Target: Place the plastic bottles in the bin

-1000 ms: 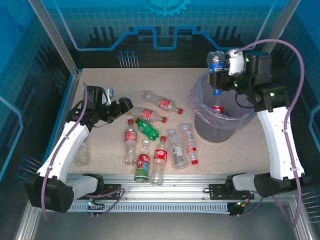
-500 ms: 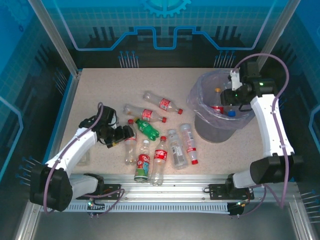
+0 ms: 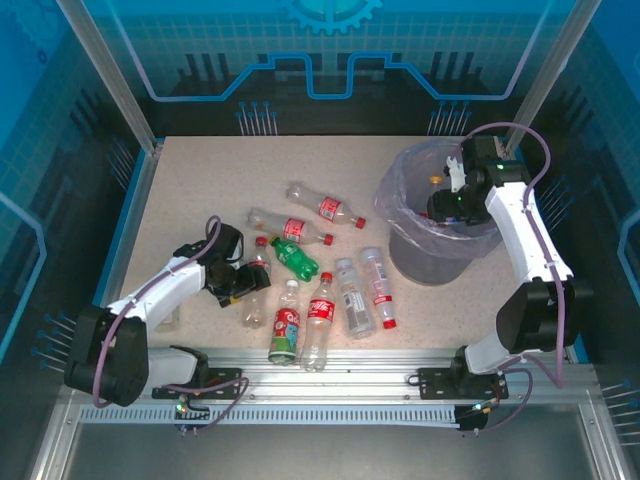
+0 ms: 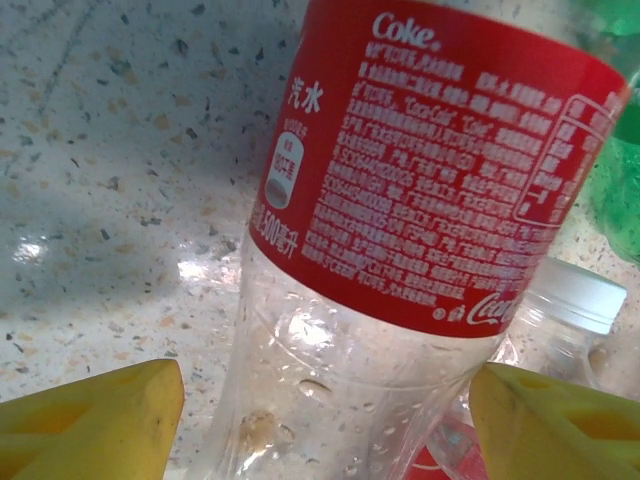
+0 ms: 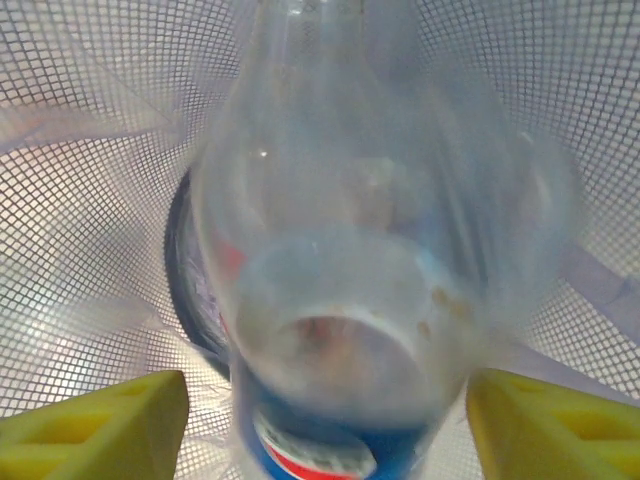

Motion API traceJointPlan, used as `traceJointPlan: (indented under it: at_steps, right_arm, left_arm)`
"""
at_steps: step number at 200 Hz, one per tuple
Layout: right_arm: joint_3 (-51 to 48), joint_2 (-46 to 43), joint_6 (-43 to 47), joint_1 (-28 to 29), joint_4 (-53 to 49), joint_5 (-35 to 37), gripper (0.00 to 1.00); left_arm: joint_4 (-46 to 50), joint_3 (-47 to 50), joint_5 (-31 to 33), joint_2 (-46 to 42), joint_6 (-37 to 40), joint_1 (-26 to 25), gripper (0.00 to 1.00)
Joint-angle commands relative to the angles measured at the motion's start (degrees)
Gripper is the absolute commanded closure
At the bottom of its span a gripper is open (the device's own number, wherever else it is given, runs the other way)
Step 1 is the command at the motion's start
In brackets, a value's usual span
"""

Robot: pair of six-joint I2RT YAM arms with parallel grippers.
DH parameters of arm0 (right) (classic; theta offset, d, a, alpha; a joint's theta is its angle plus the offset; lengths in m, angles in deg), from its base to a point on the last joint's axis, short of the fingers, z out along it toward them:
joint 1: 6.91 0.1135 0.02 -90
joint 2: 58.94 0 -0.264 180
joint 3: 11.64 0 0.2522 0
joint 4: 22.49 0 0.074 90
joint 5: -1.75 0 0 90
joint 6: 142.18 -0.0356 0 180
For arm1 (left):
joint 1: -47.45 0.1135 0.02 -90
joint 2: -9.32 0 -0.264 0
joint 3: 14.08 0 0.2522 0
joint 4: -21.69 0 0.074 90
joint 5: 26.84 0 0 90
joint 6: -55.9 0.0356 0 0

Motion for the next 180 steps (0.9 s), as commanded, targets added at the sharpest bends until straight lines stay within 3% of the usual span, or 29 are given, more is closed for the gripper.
traceJointPlan:
  at_steps: [1,37,78,126,180]
  right_arm:
    - [2.8,-1.6,0.1,0.6,-0.4,-1.4,0.21]
    - [6.5,-3.6,0.6,0.5,-1.4,-2.7,0.17]
    - [6.6,-10.5,-1.5,0.4,2.5,-12.4,0.18]
    - [1.8,-17.8,-5.4,2.7,7.6,-20.8,0.18]
    - [1.0,-20.9,-7.1,8.4,9.1,-21.2,0.18]
  left_arm:
    - [-0.4,1.2,1.8,0.9,-0.5,-0.3,0.25]
    - [-0.4,1.9,2.3,0.9,-0.5,-0.3,0.28]
    - [0.4,2.4,4.2,1.7,0.1,-0.3,0.28]
    - [-0.6,2.9,4.2,3.1,0.4,-0.3,0.43]
    - [5.8,-3.8,5.7,-1.7,3.6,-0.3,0.51]
